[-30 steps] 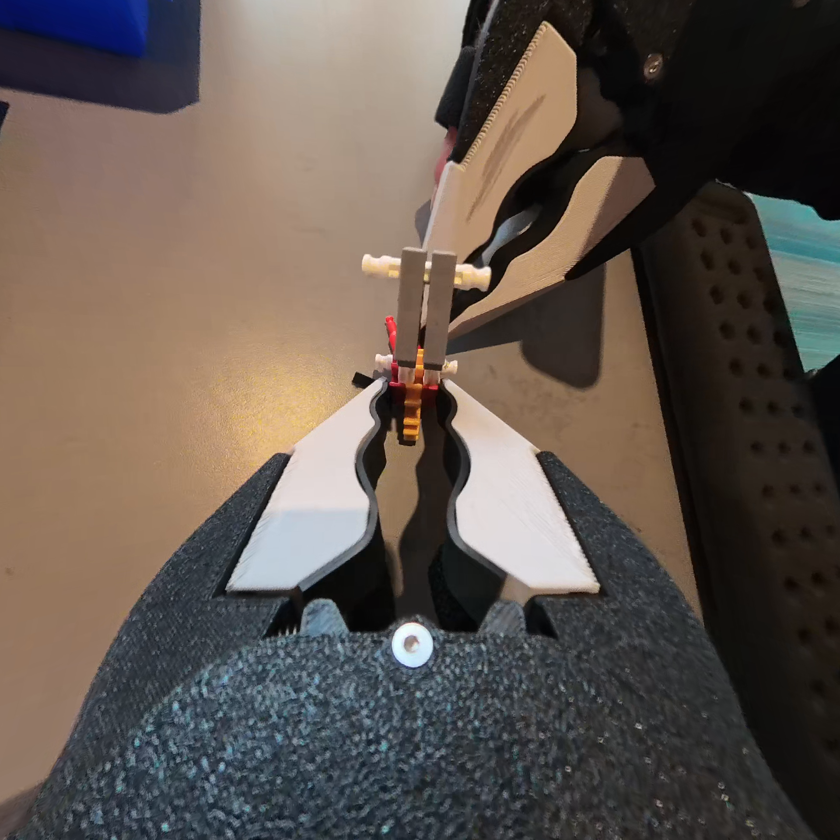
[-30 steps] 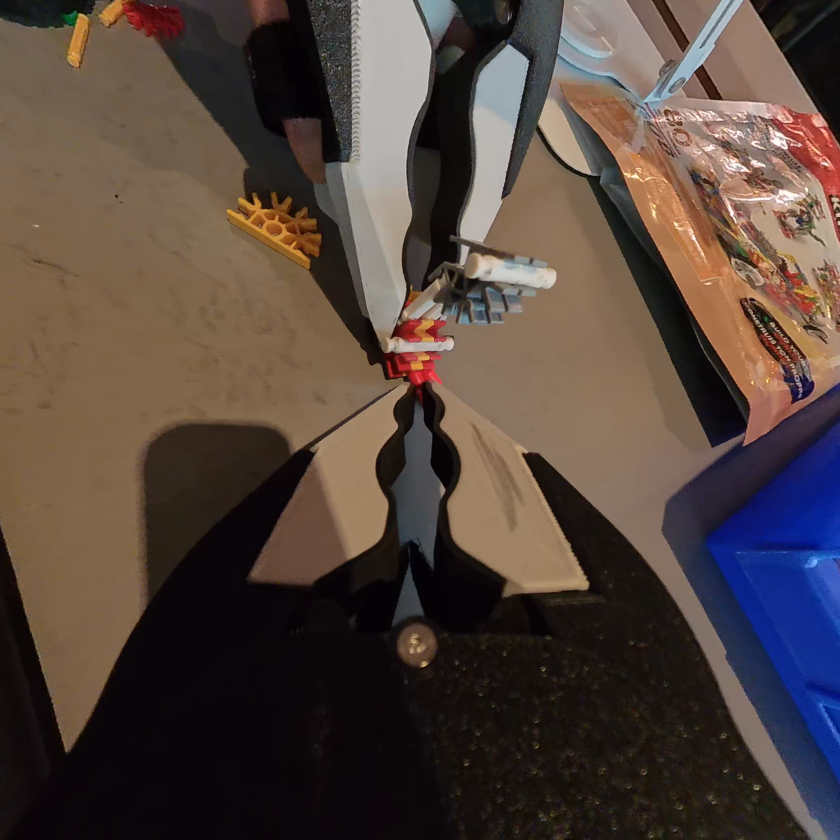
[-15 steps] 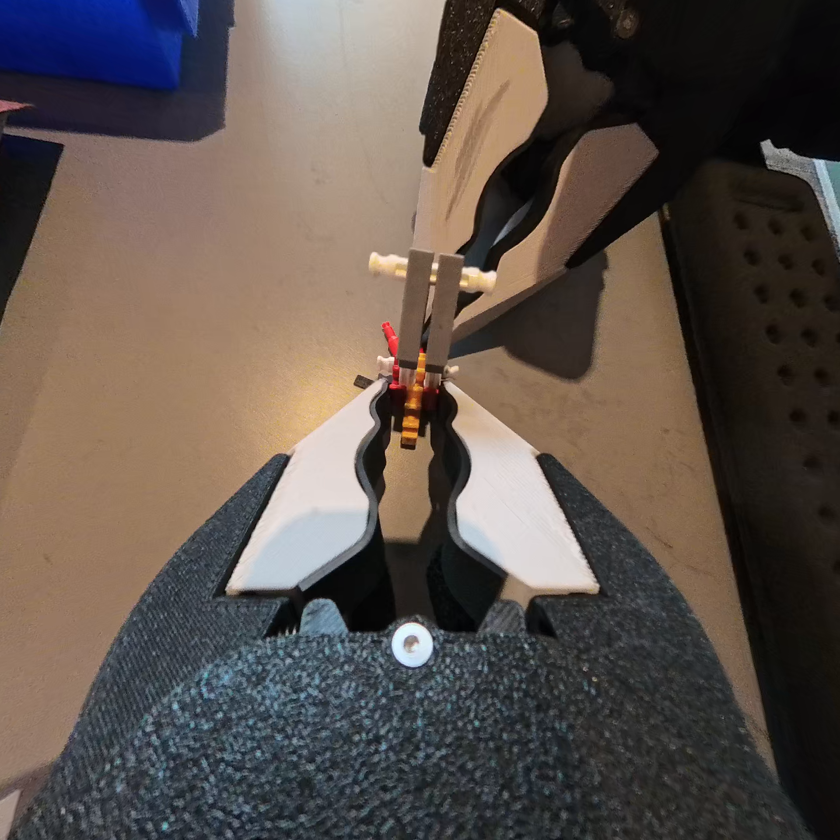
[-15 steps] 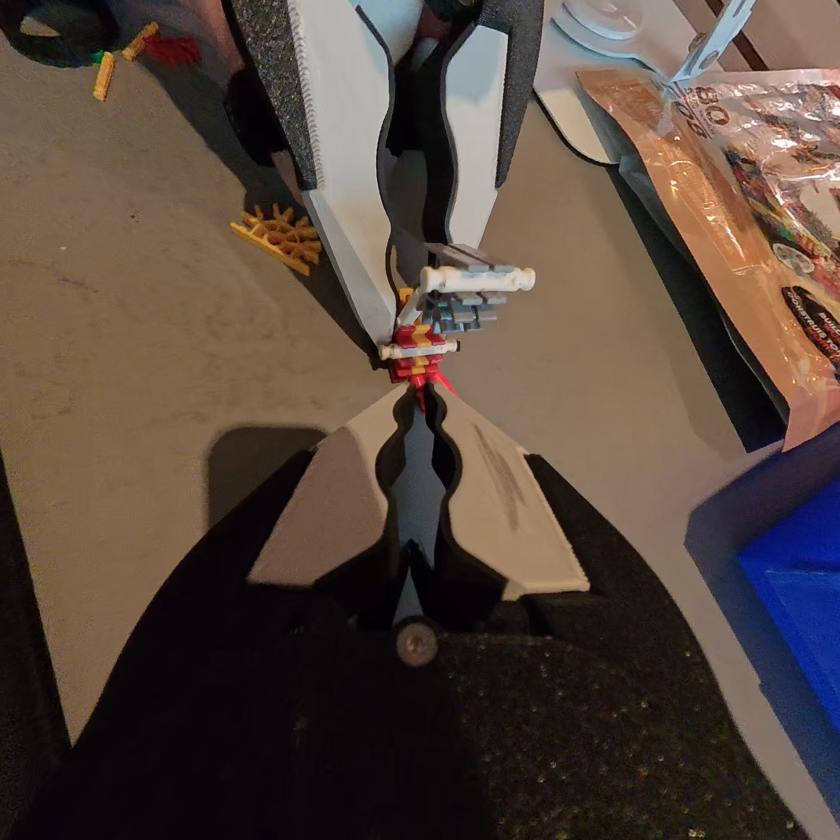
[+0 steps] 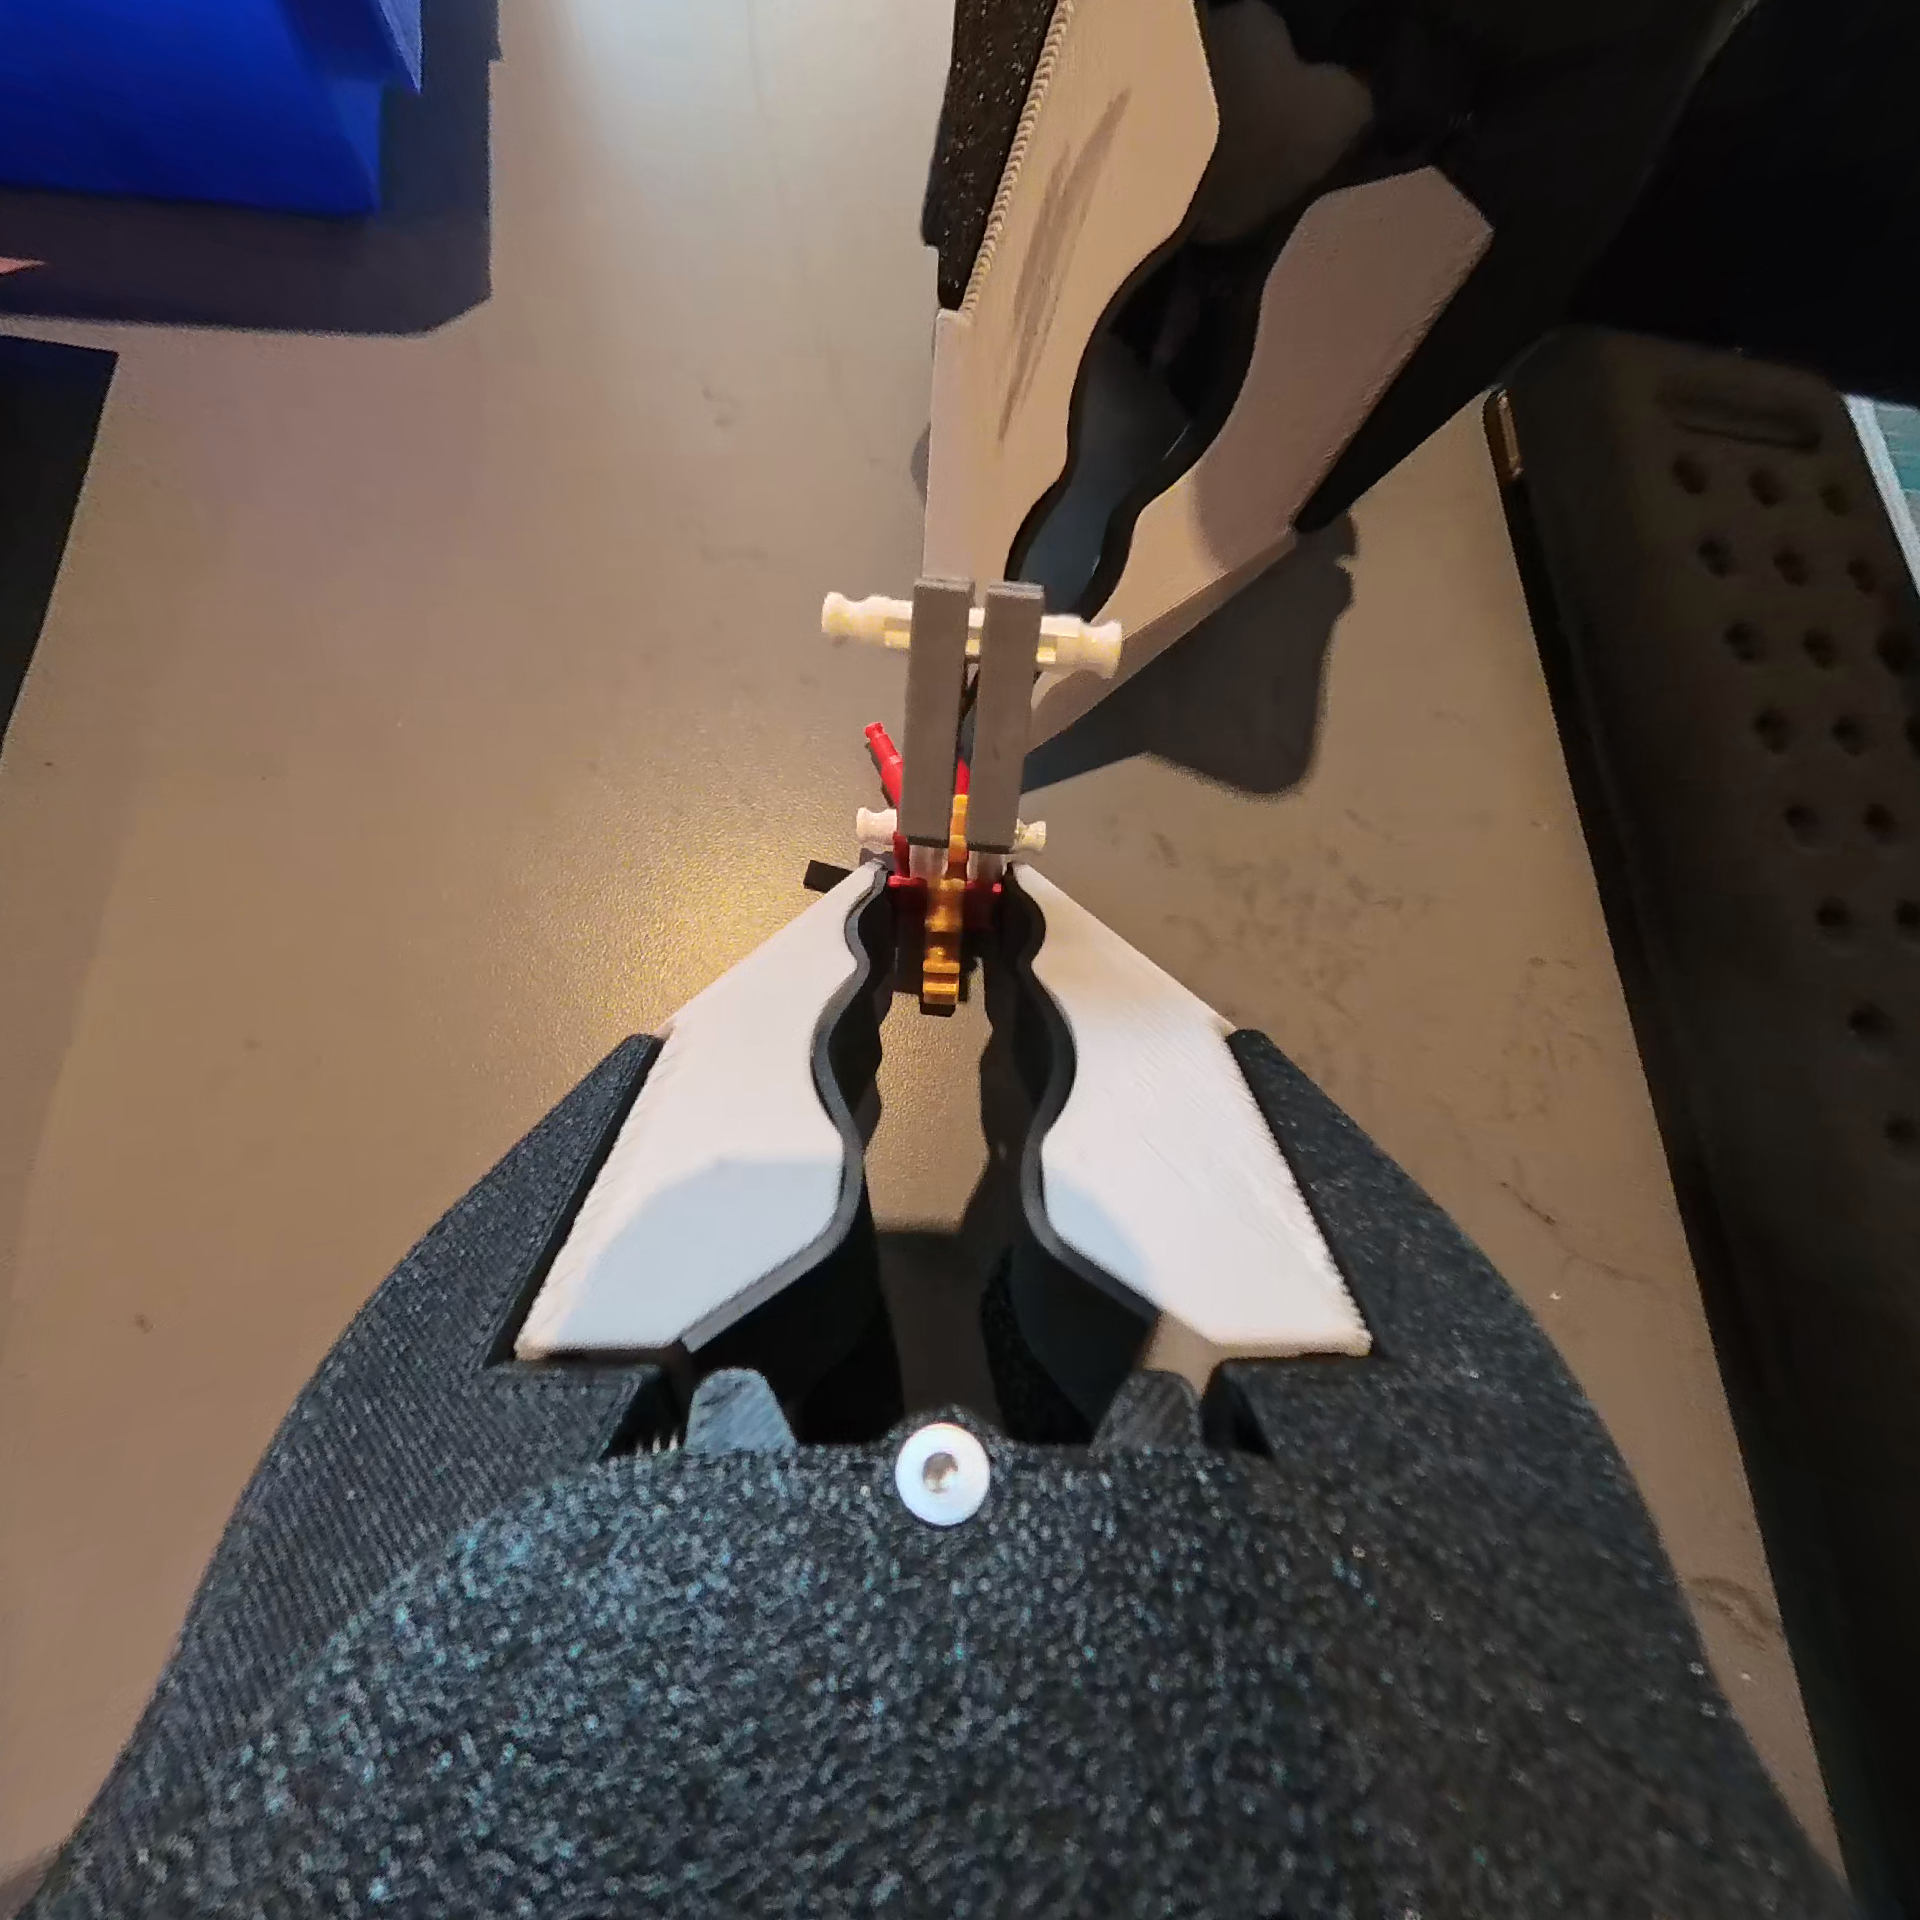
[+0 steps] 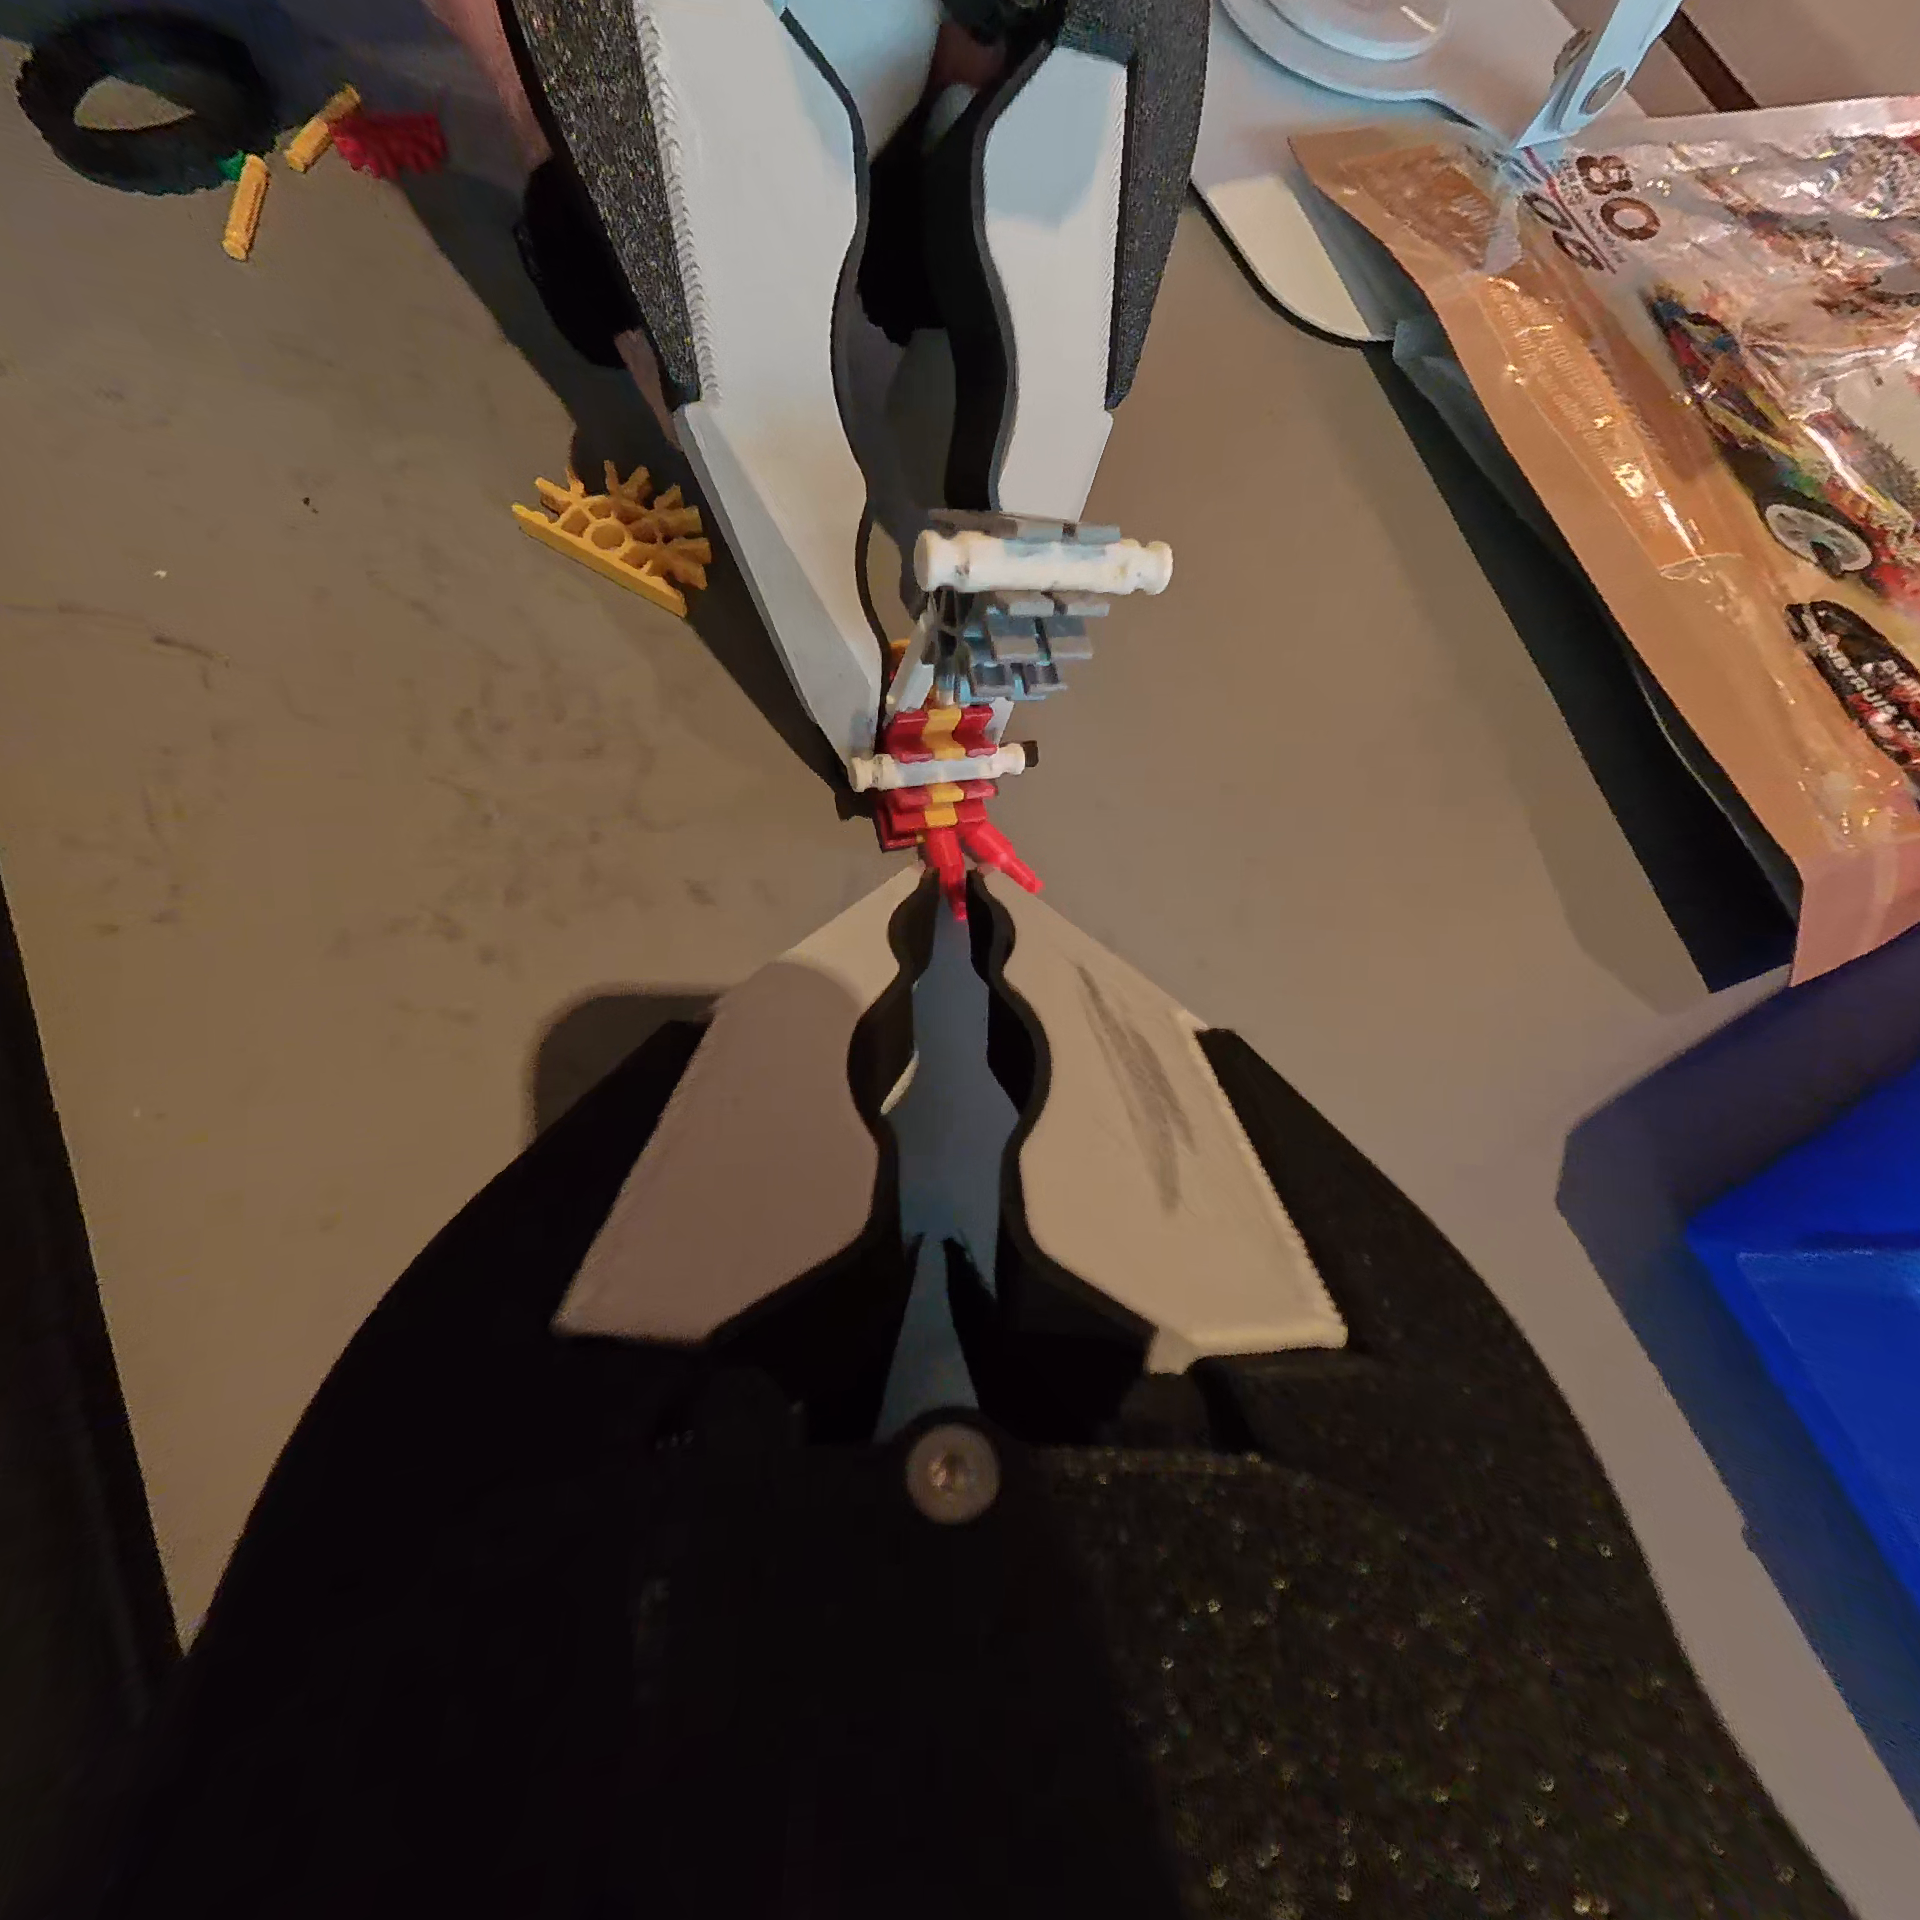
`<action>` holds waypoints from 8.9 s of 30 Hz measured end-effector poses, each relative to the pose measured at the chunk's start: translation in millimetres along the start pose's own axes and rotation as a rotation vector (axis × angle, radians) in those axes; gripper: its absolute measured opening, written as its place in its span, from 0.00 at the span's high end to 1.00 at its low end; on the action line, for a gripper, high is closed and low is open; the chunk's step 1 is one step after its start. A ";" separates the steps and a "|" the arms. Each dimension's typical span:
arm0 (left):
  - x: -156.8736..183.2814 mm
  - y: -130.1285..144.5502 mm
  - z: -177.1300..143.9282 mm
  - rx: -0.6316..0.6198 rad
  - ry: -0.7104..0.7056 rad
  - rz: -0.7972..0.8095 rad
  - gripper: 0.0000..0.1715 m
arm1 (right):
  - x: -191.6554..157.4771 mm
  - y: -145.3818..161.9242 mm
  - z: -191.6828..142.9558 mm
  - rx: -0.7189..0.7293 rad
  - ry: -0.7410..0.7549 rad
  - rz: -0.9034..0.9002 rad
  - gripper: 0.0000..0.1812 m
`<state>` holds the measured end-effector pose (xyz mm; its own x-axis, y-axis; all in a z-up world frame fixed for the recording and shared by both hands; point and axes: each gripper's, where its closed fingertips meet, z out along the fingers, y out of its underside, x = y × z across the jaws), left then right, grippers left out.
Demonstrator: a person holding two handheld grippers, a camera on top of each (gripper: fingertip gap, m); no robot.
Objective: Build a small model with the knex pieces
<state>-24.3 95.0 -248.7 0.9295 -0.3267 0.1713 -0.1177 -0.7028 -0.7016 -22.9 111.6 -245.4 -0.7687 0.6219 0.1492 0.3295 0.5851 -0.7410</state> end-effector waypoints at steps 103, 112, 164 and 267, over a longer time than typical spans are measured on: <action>-1.6 -8.9 11.2 -0.051 0.140 0.215 0.90 | -1.9 7.8 -3.2 -0.027 -0.073 -0.010 0.76; -1.2 -9.2 11.0 -0.050 0.152 0.208 0.90 | 1.7 8.2 -9.2 -0.015 -0.064 0.031 0.76; 11.7 -0.4 -11.7 -0.016 -0.171 -0.010 0.77 | -41.4 -29.0 -53.2 0.130 0.056 0.330 0.97; 15.1 -87.4 -92.1 0.458 -0.505 0.245 0.92 | 9.6 -130.2 -63.1 0.825 0.069 0.655 0.98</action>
<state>-32.1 93.3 -121.1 0.9563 -0.0308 -0.2907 -0.2877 -0.2756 -0.9172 -38.6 74.2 -106.1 -0.5341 0.7318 -0.4233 0.1744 -0.3945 -0.9022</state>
